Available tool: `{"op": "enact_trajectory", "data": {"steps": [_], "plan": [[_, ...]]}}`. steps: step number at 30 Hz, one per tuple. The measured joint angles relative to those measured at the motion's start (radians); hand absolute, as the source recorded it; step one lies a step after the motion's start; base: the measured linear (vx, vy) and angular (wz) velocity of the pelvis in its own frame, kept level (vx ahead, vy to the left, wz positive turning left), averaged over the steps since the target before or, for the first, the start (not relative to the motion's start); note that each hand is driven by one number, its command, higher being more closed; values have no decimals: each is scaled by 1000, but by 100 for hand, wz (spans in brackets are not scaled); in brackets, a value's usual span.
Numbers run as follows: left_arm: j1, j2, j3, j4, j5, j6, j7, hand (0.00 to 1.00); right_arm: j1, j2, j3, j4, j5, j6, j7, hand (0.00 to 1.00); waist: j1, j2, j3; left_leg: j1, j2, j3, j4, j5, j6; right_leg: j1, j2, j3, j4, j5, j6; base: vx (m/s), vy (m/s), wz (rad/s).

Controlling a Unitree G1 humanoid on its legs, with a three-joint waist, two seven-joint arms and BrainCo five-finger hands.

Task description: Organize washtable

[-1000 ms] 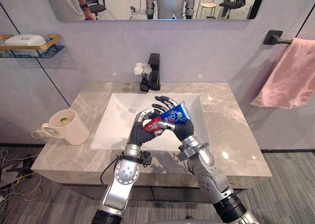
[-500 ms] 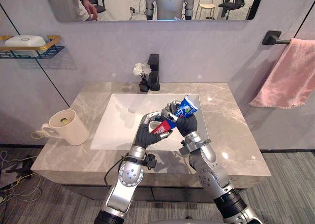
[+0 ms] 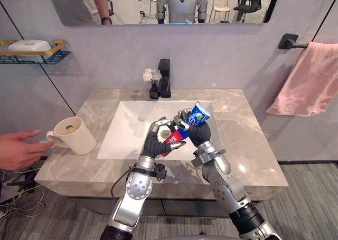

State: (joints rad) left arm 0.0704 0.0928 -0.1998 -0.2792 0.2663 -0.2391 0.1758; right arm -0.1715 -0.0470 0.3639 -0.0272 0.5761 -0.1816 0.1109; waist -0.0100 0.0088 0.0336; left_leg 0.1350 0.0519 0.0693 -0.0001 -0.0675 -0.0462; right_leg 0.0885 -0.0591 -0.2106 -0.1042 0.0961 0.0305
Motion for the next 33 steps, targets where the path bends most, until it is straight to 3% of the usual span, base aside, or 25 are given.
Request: {"op": "enact_trajectory", "data": {"steps": [12,19,24,33], "plan": [[72,11,147,-243,-31,-44,44,0,3,0,-141,-91,-20,-14,-8,100,3,11,-1,0,-4,-32,-9,4,-5,19,-6,-32,0,-7,5,-7,7,8],[156,-20,293,-356,-144,-80,49,0,30,3,-201,-116,-41,-14,-21,100,19,18,0,3,-5,-41,-26,11,-5,20,-7,-40,0,-10,5,-5,6,3],[279,-155,530,-320,-336,-90,64,0,101,32,-285,-159,-51,-14,-27,100,26,22,1,3,-5,-56,-38,11,-6,25,-8,-60,0,-22,7,11,10,9],[355,-189,691,-12,-555,-70,64,0,138,43,-367,-159,-58,-14,-47,100,56,23,1,2,-6,-85,-53,18,-1,29,-11,-89,4,-36,14,34,12,11]]}}
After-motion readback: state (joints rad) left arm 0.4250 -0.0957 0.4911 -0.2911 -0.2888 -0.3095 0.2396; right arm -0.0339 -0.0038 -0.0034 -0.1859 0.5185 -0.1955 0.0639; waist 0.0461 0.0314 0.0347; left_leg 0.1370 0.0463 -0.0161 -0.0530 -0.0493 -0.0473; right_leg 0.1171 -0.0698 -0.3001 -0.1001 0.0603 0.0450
